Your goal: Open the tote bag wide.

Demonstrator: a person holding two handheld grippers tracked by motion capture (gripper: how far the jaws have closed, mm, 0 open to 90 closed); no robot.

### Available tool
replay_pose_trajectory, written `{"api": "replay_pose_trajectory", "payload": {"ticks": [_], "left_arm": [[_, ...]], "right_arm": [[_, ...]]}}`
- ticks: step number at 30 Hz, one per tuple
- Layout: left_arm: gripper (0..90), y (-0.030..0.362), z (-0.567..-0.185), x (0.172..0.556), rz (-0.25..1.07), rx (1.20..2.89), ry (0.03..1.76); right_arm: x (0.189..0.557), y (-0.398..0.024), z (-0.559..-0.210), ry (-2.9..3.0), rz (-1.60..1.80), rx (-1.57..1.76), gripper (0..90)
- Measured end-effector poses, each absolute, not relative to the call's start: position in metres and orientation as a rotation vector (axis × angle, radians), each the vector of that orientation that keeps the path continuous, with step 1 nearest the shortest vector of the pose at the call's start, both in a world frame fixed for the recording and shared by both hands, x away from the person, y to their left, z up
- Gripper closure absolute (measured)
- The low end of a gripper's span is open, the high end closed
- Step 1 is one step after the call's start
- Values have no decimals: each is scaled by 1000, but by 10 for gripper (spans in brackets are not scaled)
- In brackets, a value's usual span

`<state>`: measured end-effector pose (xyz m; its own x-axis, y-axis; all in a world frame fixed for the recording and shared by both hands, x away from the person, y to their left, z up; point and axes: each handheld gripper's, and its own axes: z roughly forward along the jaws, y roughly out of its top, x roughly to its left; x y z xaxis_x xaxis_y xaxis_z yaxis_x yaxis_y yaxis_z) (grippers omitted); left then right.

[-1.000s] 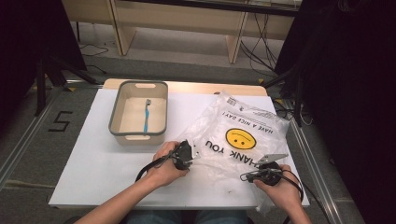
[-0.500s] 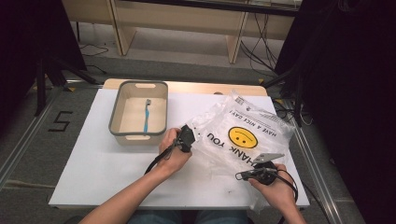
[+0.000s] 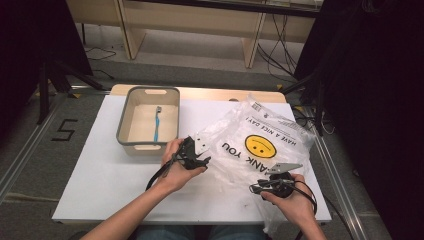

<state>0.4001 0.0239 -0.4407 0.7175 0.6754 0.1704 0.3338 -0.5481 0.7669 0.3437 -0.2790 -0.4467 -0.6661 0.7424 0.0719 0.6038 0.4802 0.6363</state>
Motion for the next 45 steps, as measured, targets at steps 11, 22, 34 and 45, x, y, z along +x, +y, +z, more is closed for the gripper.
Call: {"api": "replay_pose_trajectory", "payload": {"ticks": [11, 22, 34, 45], "left_arm": [[304, 47, -444, 366, 484, 2135, 720], [304, 52, -459, 352, 443, 2154, 712], [328, 45, -463, 350, 429, 2161, 696], [452, 31, -468, 353, 397, 2177, 679]], "right_arm": [[354, -268, -436, 2399, 1040, 1066, 388], [372, -255, -429, 2369, 1076, 1048, 399], [392, -237, -434, 2385, 1065, 1022, 423], [398, -220, -450, 2521, 977, 974, 413]]}}
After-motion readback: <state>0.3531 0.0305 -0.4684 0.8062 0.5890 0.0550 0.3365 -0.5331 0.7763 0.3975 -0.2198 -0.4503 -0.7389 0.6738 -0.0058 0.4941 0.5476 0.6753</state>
